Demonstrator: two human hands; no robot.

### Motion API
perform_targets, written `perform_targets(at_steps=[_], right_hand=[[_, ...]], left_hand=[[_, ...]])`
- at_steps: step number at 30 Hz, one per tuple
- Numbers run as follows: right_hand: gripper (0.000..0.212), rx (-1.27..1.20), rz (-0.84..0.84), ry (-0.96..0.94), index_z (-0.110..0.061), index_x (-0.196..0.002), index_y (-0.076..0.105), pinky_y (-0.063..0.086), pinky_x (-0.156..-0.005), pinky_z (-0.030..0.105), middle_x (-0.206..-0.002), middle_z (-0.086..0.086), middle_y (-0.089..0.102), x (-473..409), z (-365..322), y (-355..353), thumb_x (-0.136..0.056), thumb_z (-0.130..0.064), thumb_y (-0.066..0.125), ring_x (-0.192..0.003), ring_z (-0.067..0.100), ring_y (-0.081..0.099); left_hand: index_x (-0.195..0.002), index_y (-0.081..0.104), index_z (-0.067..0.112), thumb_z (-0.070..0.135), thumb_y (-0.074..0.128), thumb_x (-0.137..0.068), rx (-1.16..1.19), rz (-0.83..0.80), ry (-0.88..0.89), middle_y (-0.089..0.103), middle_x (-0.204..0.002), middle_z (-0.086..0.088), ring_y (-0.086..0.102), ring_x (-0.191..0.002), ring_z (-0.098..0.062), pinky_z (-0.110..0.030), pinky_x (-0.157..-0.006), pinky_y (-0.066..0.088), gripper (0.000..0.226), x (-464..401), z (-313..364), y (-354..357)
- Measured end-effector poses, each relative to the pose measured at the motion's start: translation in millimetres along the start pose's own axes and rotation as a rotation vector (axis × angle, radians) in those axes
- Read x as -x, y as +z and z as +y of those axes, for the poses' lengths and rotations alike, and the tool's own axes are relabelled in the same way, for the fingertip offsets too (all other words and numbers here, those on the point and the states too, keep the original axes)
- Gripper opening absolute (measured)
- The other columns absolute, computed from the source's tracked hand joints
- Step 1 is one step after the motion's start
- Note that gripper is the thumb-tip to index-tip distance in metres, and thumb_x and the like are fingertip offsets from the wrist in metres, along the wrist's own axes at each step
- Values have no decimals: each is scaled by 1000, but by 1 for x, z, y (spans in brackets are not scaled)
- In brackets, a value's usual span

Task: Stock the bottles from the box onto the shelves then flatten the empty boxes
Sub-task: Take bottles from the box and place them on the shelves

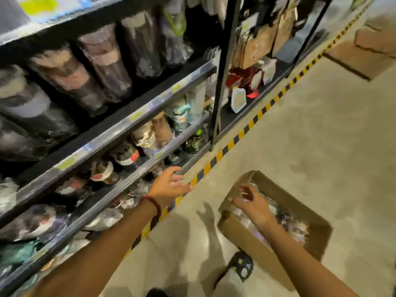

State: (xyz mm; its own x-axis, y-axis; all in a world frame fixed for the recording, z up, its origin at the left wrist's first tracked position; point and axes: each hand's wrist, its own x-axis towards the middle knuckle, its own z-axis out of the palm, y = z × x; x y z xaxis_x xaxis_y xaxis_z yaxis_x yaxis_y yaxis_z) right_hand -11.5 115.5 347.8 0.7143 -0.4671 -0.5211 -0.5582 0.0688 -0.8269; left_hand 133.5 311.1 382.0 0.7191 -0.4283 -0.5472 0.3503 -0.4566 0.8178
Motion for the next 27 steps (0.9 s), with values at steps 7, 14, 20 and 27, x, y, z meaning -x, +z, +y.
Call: perform_targets(at_steps=[7,14,20,27], right_hand=[[49,-41,120,267,-10,-127,47,44,-87,27,-116,8,55,-17,116,-156,-84,-10,69,-110,23,54],[33,-165,200,441,-14,-101,54,45,-61,8,-99,1,55,-63,208,-233,-77,-3,74,-92,17,55],[49,-147,170,495,-14,-118,49,48,-78,23,-111,1,55,-121,283,-228,-77,-18,76,-104,19,55],[52,-112,206,501,-15,-125,46,54,-85,33,-108,-6,54,-198,382,-196,-80,-13,72,-95,11,55]], left_hand=[[-130,44,10,33,83,-65,-247,-278,-158,54,-121,-7,55,-108,-24,-27,-80,50,79,-75,1,201],[-132,42,9,17,74,-79,-470,-352,-260,54,-125,-11,55,-110,-26,-37,-91,49,63,-150,-53,333],[-128,46,7,13,76,-76,-539,-306,-320,56,-119,-11,52,-101,-19,-18,-71,43,59,-218,-134,369],[-120,52,11,17,82,-67,-616,-192,-300,60,-110,-2,57,-103,-22,-29,-80,43,62,-308,-240,388]])
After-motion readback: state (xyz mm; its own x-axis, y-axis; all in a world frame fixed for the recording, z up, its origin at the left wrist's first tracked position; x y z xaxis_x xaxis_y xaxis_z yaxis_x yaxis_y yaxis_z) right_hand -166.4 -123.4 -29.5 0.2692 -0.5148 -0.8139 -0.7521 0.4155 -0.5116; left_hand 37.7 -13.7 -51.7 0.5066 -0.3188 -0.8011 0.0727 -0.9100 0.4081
